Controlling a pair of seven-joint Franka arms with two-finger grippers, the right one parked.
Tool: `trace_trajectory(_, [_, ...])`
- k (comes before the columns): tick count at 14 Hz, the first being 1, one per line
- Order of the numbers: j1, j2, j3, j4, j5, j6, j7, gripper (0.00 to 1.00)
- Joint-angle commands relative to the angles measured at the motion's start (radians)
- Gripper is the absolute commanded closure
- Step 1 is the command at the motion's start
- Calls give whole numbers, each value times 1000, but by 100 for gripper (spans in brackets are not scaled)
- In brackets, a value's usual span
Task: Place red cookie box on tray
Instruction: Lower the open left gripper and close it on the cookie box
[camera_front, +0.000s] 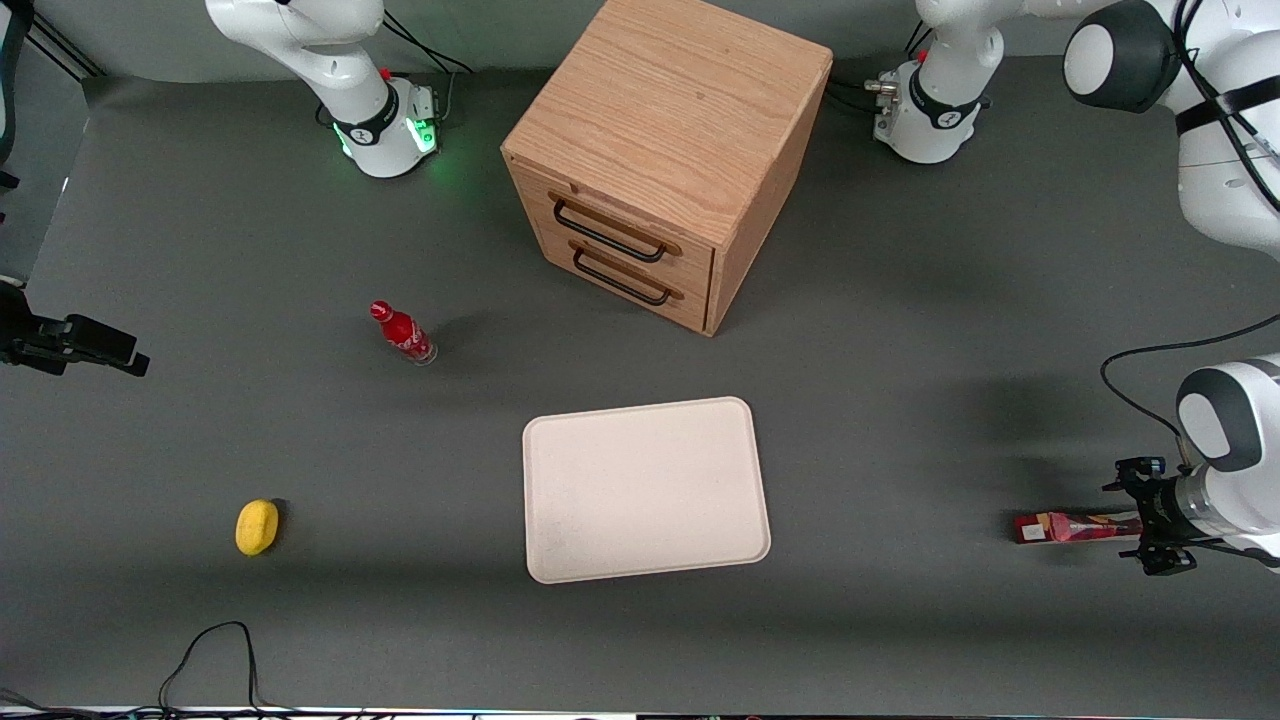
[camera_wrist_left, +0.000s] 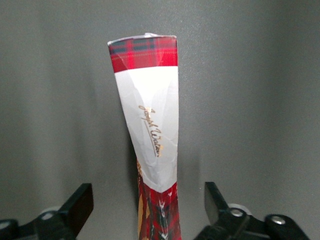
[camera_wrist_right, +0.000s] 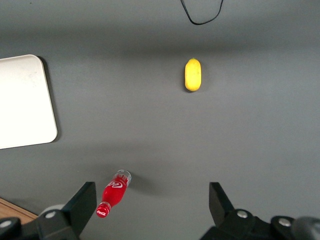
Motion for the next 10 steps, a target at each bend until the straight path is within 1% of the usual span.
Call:
trace_trajectory(1, [-6,-11,7,-4,23,-13,18,35])
trace_trajectory(3, [-6,-12,7,-4,29,-20,18,83])
trace_trajectory(4, [-6,-12,7,-4,29,-20,18,100])
trace_trajectory(8, [-6,-16,7,-2,29,-26,18,100])
trace_trajectory(10, [-6,-27,7,12,37,-61,19,100])
